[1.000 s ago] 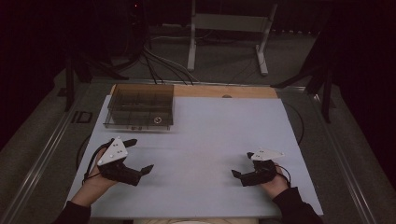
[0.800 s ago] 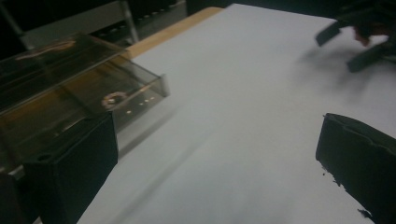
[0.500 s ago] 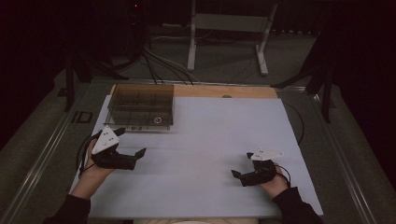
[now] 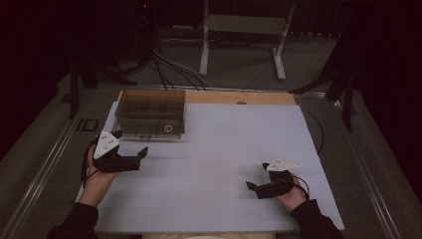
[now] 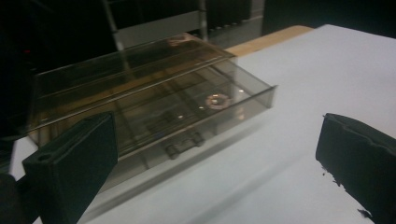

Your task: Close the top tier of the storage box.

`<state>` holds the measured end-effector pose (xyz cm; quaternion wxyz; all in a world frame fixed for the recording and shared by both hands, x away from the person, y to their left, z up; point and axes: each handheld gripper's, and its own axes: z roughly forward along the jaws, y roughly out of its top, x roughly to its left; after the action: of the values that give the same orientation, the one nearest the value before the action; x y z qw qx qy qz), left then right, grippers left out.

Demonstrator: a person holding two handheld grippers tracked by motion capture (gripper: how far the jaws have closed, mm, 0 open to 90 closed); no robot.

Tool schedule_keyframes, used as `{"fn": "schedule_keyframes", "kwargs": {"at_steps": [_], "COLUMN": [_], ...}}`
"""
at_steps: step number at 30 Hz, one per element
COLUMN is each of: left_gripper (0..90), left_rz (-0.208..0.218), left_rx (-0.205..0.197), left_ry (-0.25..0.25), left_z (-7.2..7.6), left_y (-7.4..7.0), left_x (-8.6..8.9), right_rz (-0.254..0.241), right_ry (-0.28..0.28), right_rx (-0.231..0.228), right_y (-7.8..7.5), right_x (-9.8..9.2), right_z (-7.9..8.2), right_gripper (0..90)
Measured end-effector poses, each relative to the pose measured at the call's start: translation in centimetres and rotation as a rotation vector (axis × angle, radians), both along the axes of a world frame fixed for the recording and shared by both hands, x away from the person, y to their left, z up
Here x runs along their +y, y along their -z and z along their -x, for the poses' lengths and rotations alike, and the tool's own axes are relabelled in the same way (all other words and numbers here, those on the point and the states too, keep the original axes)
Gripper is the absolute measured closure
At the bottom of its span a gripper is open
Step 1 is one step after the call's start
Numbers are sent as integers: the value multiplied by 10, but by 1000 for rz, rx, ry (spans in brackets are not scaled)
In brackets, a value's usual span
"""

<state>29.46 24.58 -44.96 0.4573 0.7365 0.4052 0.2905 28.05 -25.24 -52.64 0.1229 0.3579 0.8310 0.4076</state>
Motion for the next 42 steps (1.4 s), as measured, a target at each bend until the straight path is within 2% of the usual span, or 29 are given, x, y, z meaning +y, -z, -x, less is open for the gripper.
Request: {"fn": "schedule_keyframes", "kwargs": {"at_steps": [4, 8, 11, 18, 22, 26, 29, 31, 32, 36, 41, 42], "left_gripper": [0, 0, 0, 0, 0, 0, 0, 0, 0, 0, 0, 25], "left_rz": [-2, -37, -41, -20, -24, -40, -35, -27, -42, -74, -78, -86], "left_rx": [2, 26, 32, 43, 60, 98, 119, 148, 156, 175, 194, 188], "left_ry": [-54, -65, -86, -147, -150, -172, -177, -184, -184, -184, -169, -173], "left_z": [-2, -4, -6, -8, -9, -10, -11, -12, -13, -14, -15, -14], "left_y": [6, 12, 18, 28, 34, 37, 38, 41, 42, 46, 47, 47], "left_x": [4, 3, 0, 0, -1, -2, -2, -1, -1, -3, -4, -4], "right_rz": [-1, -1, 1, -1, 0, -1, -2, -3, -2, -2, 0, 1], "right_ry": [-1, -2, -4, -4, -7, -5, -6, -8, -7, -8, -10, -10], "right_rx": [0, 1, -1, 1, 1, 0, 2, 4, 4, 4, 6, 6], "right_y": [0, 0, 0, 1, 1, 0, 1, 1, 1, 1, 1, 1], "right_x": [0, 0, 0, 0, 1, 1, 1, 1, 1, 1, 2, 2], "right_z": [0, 0, 0, 0, 0, 0, 0, 0, 0, 0, 0, 0], "right_gripper": [40, 40, 40, 40, 40, 40, 40, 40, 40, 40, 40, 40]}}
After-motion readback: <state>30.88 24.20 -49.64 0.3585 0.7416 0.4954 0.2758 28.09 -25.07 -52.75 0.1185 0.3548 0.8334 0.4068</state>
